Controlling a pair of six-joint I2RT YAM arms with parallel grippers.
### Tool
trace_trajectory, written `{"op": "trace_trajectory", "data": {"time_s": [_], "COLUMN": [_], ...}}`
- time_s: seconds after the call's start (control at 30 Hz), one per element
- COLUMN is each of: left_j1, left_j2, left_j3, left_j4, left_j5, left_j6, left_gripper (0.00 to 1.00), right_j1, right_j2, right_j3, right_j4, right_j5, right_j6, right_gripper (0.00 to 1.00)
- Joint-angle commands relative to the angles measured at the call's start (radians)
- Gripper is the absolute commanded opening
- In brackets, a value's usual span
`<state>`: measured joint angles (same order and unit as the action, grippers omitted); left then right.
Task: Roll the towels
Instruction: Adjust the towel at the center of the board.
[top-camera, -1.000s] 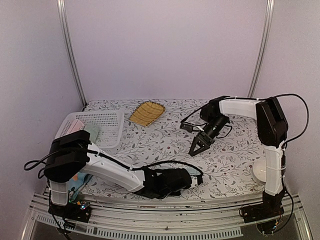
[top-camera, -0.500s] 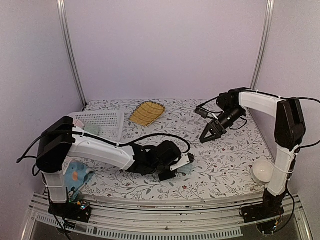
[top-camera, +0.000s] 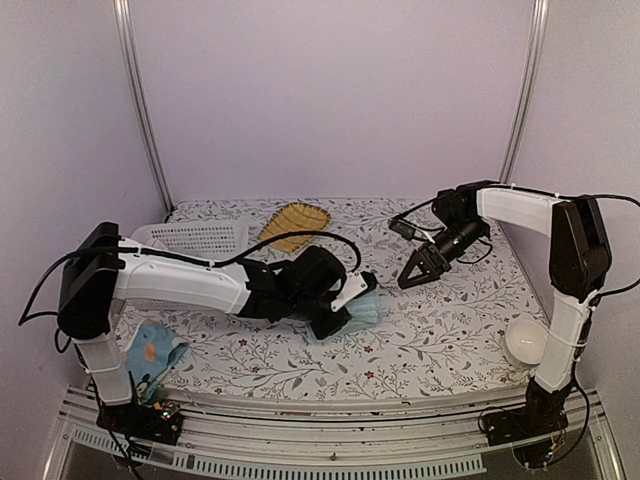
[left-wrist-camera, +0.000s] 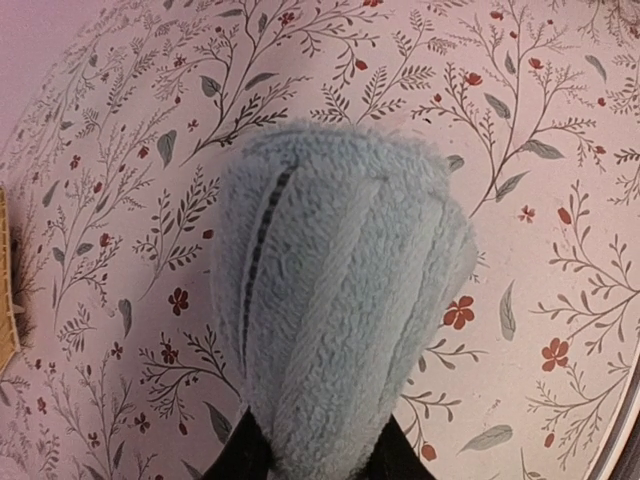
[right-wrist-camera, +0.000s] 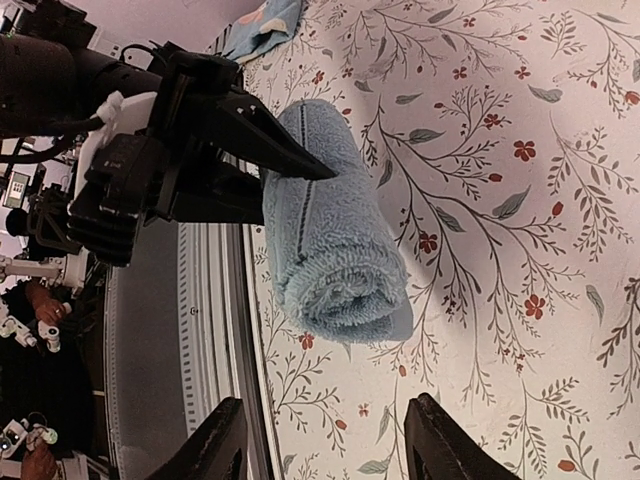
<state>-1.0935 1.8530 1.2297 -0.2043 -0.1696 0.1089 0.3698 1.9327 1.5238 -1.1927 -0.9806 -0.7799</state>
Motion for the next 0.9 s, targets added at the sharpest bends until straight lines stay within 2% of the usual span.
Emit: {"op": "trace_trajectory", "data": {"time_s": [0.0,0.17,0.33,0.53,0.63,0.8,0.87], "left_j1": [0.028,0.072,0.131,0.204,0.234,0.26,0.263], "left_j2": [-0.037,-0.004,0.041,0.148,0.188,0.237,0.255], "left_j3": [0.029,0.082,0.118,0.176,0.197,0.229,0.246], "left_j4": [-0.015,-0.085,-0.135,-0.201,-0.204,-0.198,-0.212], "left_j5": [0.024,0.152,0.319,0.597,0.732,0.911,0.94], "left_j6": [-0.044,-0.099,-0.161,-0.216,-0.248,-0.276,-0.279], "left_gripper": [0.06,0.05,0.05,0.05,0.05,0.04,0.04], "right_j1": [-0.006,-0.006,-0.001,0.118,0.203,0.339,0.385], "right_j2": [-0.037,-0.083,-0.224,-0.392,-0.446,-0.475,-0.476], "right_j3": [-0.026,-0.052,-0.108,-0.236,-0.283,-0.361,-0.381], "right_j4": [0.017,0.019,0.093,0.293,0.336,0.41,0.443], "right_j5": [-0.034,-0.059,-0.043,0.235,0.35,0.527,0.583], "right_j6": [-0.003,-0.038,-0.1,-0.075,-0.101,-0.143,-0.153], "right_gripper": [0.56,0.54,0.55,0.54,0.54,0.54,0.55]}}
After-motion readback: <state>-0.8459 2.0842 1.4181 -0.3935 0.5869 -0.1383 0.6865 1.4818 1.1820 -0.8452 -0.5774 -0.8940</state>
